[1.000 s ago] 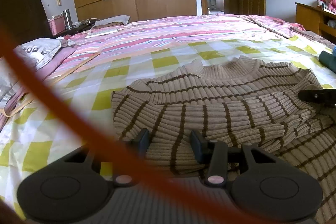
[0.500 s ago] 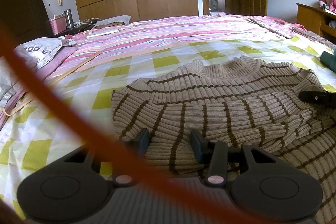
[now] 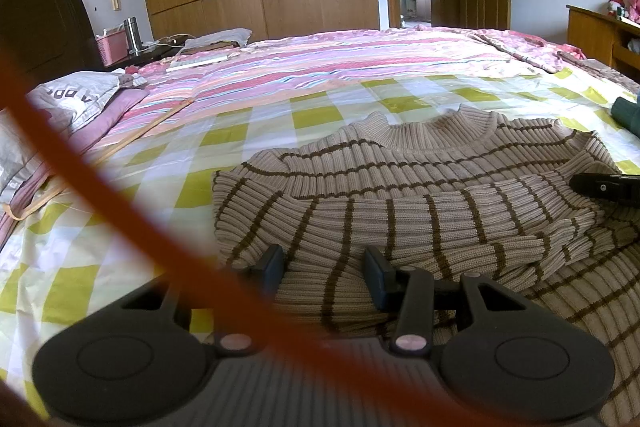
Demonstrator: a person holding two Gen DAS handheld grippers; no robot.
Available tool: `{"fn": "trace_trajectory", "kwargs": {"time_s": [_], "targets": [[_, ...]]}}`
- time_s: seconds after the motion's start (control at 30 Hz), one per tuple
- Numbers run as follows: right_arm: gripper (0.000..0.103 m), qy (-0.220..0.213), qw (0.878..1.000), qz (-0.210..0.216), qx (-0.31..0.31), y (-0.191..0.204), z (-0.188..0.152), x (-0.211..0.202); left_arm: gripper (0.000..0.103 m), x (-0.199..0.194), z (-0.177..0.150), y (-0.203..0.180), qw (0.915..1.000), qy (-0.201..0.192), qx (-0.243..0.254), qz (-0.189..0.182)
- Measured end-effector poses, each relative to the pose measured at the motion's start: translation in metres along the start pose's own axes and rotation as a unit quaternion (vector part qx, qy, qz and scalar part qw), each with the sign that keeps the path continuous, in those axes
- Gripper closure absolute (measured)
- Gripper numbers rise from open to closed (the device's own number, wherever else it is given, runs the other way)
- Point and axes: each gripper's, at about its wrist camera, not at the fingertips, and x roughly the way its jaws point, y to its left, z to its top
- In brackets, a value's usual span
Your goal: Fold small clothes
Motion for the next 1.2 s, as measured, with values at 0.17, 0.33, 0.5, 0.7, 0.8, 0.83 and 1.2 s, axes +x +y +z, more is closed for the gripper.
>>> {"fn": "trace_trajectory", "kwargs": {"time_s": [0.17,0.33,0.5,0.7,0.8,0.83,1.2], "targets": [[0.098,0.004,1.0,-0.009,-0.019,0.006,0.001,-0.002,0.054,-0.006,0.004,0.001,0.9998,0.016,-0.007,-0.004],[0.089,0.014,0.998,-0.025,-0.049,0.019,0.0,-0.016,0.054,-0.019,0.001,0.002,0.9997,0.023,-0.004,-0.006],[0.078,0.031,0.998,-0.025,-0.053,0.023,0.004,-0.03,0.053,-0.032,-0.003,0.003,0.9995,0.03,-0.006,-0.009],[0.074,0.05,0.997,-0.024,-0.058,0.028,-0.002,-0.05,0.053,-0.043,-0.016,0.012,0.9978,0.054,-0.032,-0.021],[0.073,0.056,0.996,-0.027,-0.067,0.03,-0.01,-0.059,0.053,-0.05,-0.025,0.015,0.9973,0.057,-0.038,-0.025],[0.073,0.059,0.996,-0.027,-0.066,0.03,-0.012,-0.062,0.053,-0.053,-0.027,0.015,0.9972,0.057,-0.039,-0.027],[0.072,0.08,0.995,-0.02,-0.053,0.031,-0.035,-0.1,0.053,-0.082,-0.044,0.017,0.9964,0.064,-0.038,-0.041]]}}
